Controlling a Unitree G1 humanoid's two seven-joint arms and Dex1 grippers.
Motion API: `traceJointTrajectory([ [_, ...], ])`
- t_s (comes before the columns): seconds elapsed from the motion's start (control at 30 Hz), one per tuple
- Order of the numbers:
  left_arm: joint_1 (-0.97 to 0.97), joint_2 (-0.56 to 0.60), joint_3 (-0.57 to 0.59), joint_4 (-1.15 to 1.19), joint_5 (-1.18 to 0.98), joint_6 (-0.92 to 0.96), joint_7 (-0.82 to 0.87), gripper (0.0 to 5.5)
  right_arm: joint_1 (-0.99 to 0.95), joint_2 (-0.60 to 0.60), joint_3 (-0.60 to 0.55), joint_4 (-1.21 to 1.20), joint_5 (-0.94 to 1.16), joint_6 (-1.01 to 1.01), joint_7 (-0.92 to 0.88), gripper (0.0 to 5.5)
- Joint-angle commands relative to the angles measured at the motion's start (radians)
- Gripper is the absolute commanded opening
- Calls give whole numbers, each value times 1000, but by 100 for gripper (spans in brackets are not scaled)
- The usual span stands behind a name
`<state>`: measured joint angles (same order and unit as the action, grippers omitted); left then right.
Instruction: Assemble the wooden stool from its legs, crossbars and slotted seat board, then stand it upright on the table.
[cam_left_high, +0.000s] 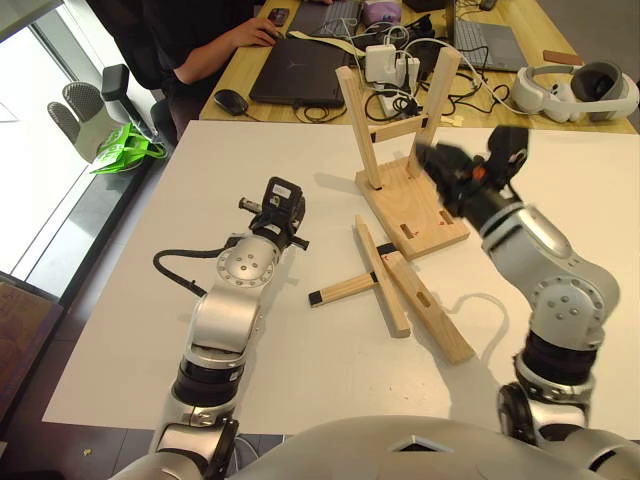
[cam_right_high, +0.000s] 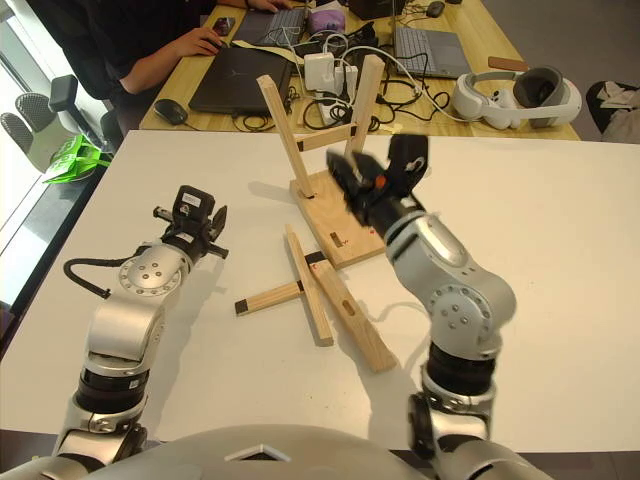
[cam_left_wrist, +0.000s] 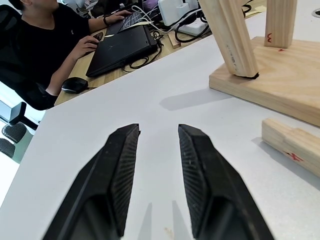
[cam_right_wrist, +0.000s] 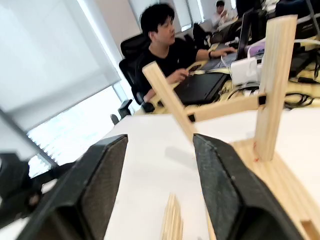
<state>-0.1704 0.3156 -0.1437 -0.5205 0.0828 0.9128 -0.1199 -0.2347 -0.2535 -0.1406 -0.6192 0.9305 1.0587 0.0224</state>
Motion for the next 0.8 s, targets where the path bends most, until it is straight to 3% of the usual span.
traceJointTrajectory([
  [0.03,23,-35,58,-73,19,-8,47,148,167,-211,-149,-136,342,137,81,307],
  [0.13,20,-68,40,-103,25,-8,71,148,378,-378,-240,-232,463,158,198,353],
  [0.27,9,-83,54,-127,28,-2,77,148,601,-503,-297,-355,400,112,315,353],
  [0.37,-14,-100,47,-127,29,0,78,148,607,-480,-169,-398,303,69,232,353],
  [0.57,-112,-131,22,-106,24,9,70,148,414,-349,154,-328,213,101,-14,353],
  [0.8,-162,-188,-14,-97,46,0,109,148,320,-417,332,-256,-11,195,-82,353],
])
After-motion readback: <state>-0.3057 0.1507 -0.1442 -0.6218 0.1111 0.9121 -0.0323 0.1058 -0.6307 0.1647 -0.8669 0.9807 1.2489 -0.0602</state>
